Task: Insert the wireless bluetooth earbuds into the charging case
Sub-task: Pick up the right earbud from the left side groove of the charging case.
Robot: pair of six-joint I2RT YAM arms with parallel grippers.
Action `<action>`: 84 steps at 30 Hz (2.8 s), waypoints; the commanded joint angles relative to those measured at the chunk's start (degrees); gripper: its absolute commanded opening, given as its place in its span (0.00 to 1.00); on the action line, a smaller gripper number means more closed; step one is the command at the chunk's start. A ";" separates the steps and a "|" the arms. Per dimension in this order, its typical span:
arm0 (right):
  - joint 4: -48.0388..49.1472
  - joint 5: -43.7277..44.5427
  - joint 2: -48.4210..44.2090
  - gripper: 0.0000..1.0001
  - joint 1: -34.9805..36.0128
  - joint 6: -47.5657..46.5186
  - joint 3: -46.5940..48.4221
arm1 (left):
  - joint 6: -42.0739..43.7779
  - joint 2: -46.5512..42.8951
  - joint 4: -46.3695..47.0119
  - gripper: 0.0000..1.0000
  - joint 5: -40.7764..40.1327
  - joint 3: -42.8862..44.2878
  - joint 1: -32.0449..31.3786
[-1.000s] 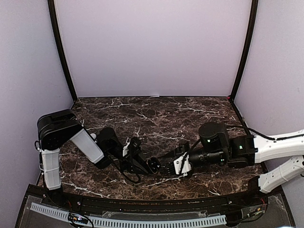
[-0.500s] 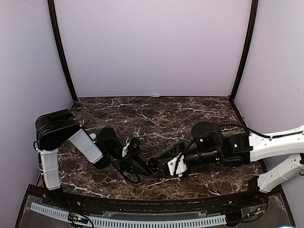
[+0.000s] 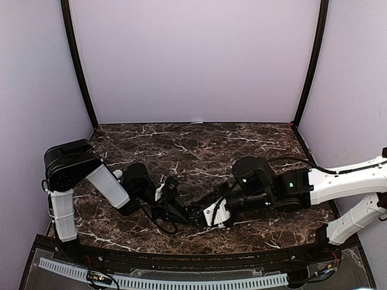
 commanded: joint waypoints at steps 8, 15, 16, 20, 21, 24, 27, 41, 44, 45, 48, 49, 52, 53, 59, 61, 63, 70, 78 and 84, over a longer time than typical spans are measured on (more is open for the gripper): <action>-3.09 3.66 2.57 0.29 1.09 -2.12 4.10 | 1.78 -3.12 -2.83 0.00 0.48 -0.49 0.17; -5.04 6.49 4.50 0.29 1.75 -4.50 5.47 | 2.16 -3.22 -5.00 0.00 1.48 -0.06 0.16; -5.33 6.74 4.72 0.28 1.84 -4.81 5.58 | 2.21 -3.26 -5.11 0.00 1.62 -0.04 0.17; -6.88 6.67 5.48 0.27 2.07 -5.97 6.51 | 2.56 -3.43 -6.27 0.00 2.00 0.13 0.17; -7.35 6.59 5.69 0.26 2.12 -6.23 6.81 | 2.67 -3.47 -6.61 0.00 2.15 0.22 0.17; -8.95 6.68 6.52 0.26 2.20 -6.86 7.80 | 3.46 -3.73 -8.25 0.00 2.30 0.41 0.17; -9.74 6.87 7.10 0.26 2.56 -7.89 8.27 | 4.31 -3.99 -10.10 0.00 2.41 0.64 0.17; -7.60 9.25 8.08 0.14 3.78 -9.96 7.35 | 4.18 -4.18 -10.50 0.00 2.77 0.76 0.17; -6.97 9.59 7.32 0.12 3.88 -10.04 6.70 | 3.88 -4.18 -9.65 0.00 2.77 0.44 0.17; -6.97 9.71 6.89 0.12 3.92 -10.09 6.46 | 3.48 -4.10 -8.78 0.00 2.86 0.20 0.22; -7.34 9.91 5.96 0.10 3.94 -9.92 6.09 | 2.26 -3.82 -6.44 0.00 3.01 -0.11 0.26; -7.59 9.91 5.56 0.10 3.88 -9.73 5.93 | 1.61 -3.56 -5.80 0.00 3.06 -0.16 0.32; -7.98 10.09 4.22 0.08 3.92 -9.28 5.27 | -1.21 -2.15 -2.16 0.00 3.48 -0.21 0.56; -8.05 10.09 3.78 0.07 3.93 -9.03 5.05 | -2.55 -1.56 -0.33 0.00 3.67 -0.21 0.67; -9.14 10.53 2.10 0.05 3.96 -7.73 4.78 | -8.76 1.31 8.75 0.00 4.14 -0.22 1.31; -9.35 10.75 1.89 0.05 3.96 -7.42 4.75 | -8.93 1.34 8.36 0.00 4.06 -0.16 1.36; -9.35 10.79 1.70 0.04 3.96 -7.22 4.76 | -8.71 1.36 7.58 0.00 4.12 0.01 1.38; -9.15 11.00 1.40 0.04 3.96 -7.40 4.75 | -8.15 1.35 5.54 0.00 4.24 0.42 1.36; -7.49 12.50 2.50 0.04 3.96 -7.62 4.84 | -7.31 1.36 3.98 0.00 4.60 1.02 1.39; -6.39 13.26 1.24 0.04 3.96 -7.83 4.25 | -6.54 1.35 3.04 0.00 4.61 1.02 1.38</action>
